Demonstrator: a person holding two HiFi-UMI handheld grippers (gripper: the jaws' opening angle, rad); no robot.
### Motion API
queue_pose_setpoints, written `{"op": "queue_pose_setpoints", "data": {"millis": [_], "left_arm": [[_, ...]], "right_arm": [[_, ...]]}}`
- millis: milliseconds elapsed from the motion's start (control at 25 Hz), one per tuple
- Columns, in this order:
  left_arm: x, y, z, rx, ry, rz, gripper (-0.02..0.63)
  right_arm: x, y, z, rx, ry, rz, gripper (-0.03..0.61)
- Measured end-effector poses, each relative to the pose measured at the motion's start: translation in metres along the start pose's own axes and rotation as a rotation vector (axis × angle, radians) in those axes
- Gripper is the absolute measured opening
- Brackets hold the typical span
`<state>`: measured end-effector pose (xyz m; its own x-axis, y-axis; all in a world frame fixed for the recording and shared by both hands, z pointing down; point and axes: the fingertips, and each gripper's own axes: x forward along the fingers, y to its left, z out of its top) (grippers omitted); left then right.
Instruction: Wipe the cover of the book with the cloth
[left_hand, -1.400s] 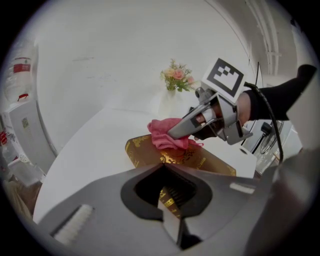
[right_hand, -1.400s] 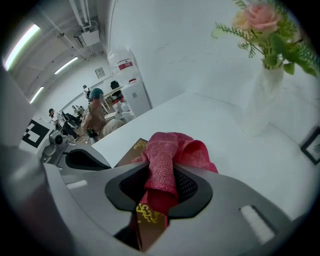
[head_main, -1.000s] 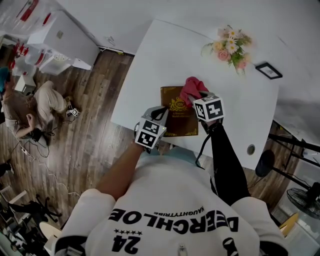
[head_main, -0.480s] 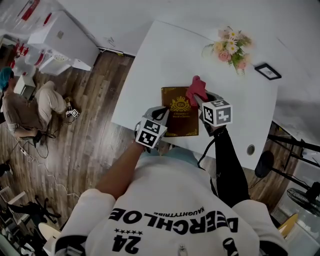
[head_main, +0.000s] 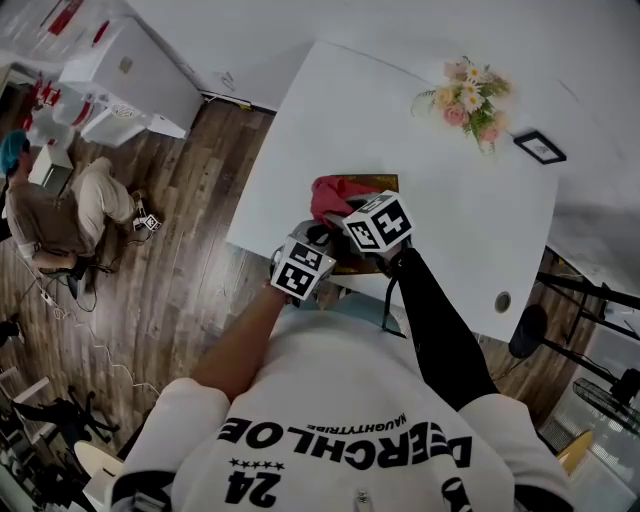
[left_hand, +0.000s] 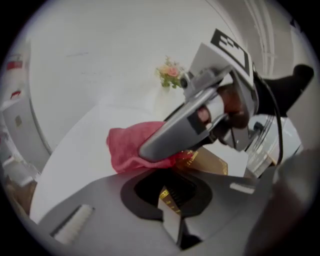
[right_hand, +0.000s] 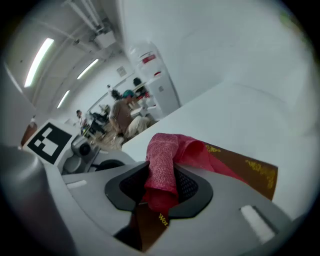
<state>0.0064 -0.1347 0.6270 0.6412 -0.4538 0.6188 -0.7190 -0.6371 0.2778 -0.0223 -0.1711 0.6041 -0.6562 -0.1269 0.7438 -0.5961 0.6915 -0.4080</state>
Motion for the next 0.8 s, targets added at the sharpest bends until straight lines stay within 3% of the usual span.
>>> {"op": "queue_pose_setpoints", "data": {"millis": [120,440,800], "left_arm": [[-0.001,0.006,-0.005,-0.066,-0.047,-0.016,0.051],[0.000,0.006,-0.005,-0.003,-0.045,-0.016,0.051],[-0.003,0.002,-0.001,0.004,-0.039,-0.042,0.051]], "right_arm": [[0.011,0.000,-0.003,0.080,0.009,0.030,0.100],[0.005,-0.007,-0.003,0.065,-0.003,-0.047,0.100],[-0.014,-0.027,-0.013,0.070,-0.023,-0.152,0.100]]}}
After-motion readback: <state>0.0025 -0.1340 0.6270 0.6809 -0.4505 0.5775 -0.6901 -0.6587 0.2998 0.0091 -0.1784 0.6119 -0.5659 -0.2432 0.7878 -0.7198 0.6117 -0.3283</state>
